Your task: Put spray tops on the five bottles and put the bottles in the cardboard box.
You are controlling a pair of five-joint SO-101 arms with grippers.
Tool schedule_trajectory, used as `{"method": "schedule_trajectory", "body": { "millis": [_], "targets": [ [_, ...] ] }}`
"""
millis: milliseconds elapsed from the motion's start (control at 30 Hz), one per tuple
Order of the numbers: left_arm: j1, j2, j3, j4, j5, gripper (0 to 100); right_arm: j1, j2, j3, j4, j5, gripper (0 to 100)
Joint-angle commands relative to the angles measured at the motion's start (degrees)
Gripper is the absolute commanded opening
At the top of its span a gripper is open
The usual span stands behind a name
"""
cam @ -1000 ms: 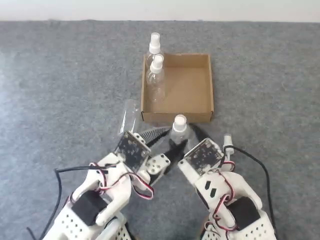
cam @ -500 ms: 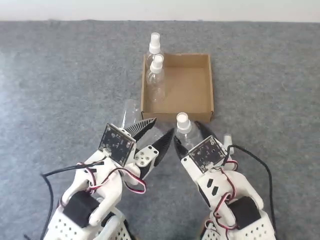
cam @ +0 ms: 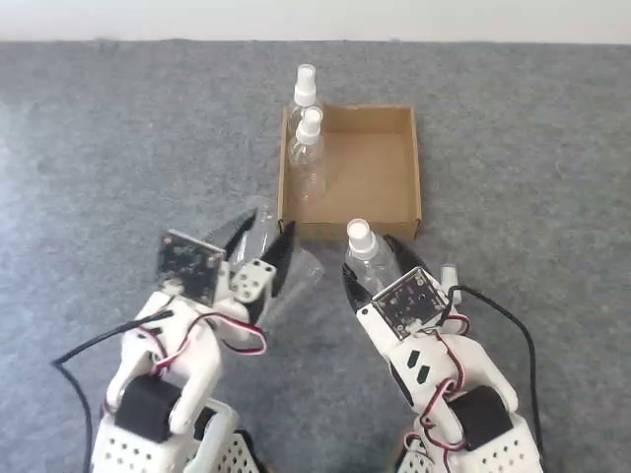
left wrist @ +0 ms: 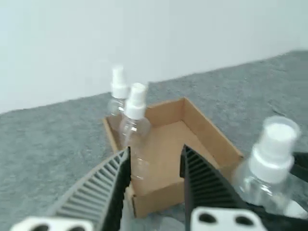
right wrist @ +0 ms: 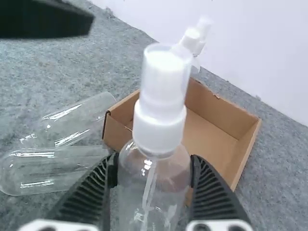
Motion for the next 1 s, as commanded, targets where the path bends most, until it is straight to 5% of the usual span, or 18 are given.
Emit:
{"method": "schedule_trajectory", "body": {
  "millis": [0, 367, 600, 967],
  "targets": [
    [-5.6, -4.4, -3.4, -1.8, 1.1, 15, 0.8, -1.0, -0.3, -1.4, -0.5, 0.7],
    [-22.0, -14.4, 7.1, 0.9, 1.1, 15, 0.8, -1.0, -0.6, -1.4, -8.3, 0.9],
    [-23.5, -14.7, 10.2, 1.0, 1.1, 15, 0.7, -1.0, -1.1, -2.3, -10.1, 0.9],
    [-28.1, -14.7, 12.3, 0.5, 1.1, 15, 0.6, -0.7, 5.5, -21.8, -10.0, 0.7]
  ]
}}
